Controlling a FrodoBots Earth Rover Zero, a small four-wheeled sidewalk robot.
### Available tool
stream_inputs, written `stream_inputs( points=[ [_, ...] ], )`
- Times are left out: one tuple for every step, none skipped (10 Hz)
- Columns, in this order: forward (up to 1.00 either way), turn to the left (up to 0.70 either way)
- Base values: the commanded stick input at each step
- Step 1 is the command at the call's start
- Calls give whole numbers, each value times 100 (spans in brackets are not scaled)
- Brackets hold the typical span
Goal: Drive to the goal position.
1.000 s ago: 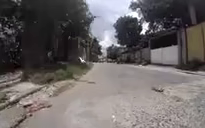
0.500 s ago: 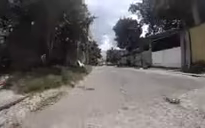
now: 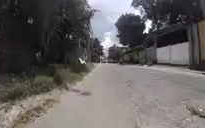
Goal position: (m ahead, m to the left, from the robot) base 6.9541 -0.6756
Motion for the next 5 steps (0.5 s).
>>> stream_inputs(
  points=[
    [100, -2],
    [100, -14],
    [100, -29],
    [100, -18],
    [100, 0]
  ],
)
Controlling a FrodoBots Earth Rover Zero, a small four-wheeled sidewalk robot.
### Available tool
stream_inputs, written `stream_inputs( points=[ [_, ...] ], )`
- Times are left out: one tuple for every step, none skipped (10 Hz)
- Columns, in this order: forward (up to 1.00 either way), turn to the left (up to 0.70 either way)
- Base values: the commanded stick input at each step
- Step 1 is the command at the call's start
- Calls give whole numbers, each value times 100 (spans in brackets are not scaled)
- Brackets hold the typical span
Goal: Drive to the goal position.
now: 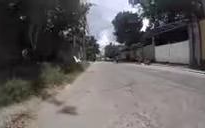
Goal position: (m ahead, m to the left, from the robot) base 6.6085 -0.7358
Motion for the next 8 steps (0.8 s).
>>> stream_inputs(
  points=[
    [100, 0],
    [100, 0],
    [100, 0],
    [100, 0],
    [100, 0],
    [100, 0],
    [100, 0],
    [100, 0]
  ],
)
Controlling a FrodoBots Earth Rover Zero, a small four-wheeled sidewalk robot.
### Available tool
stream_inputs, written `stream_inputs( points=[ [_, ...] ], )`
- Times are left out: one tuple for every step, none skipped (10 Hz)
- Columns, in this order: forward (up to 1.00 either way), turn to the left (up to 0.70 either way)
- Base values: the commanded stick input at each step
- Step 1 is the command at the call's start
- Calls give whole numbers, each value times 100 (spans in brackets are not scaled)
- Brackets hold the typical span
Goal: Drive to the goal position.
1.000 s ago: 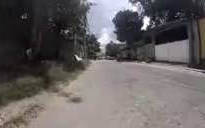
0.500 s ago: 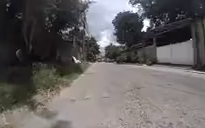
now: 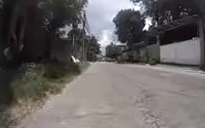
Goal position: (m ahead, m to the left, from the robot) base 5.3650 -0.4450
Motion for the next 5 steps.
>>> stream_inputs(
  points=[
    [100, -20],
    [100, -30],
    [100, -15],
    [100, -5],
    [100, 0]
  ],
)
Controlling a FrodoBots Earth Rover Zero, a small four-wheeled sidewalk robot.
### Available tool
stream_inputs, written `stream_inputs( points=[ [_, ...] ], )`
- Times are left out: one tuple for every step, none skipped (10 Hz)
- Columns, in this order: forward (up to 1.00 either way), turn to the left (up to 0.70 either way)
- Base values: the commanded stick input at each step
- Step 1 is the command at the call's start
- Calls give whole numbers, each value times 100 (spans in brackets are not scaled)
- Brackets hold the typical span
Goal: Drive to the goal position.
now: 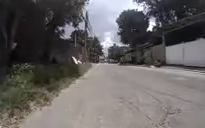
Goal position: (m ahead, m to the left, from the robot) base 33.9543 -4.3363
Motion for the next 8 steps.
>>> stream_inputs(
  points=[
    [100, 0],
    [100, 0],
    [100, 0],
    [100, 0],
    [100, 0],
    [100, 0],
    [100, 0],
    [100, 0]
  ],
)
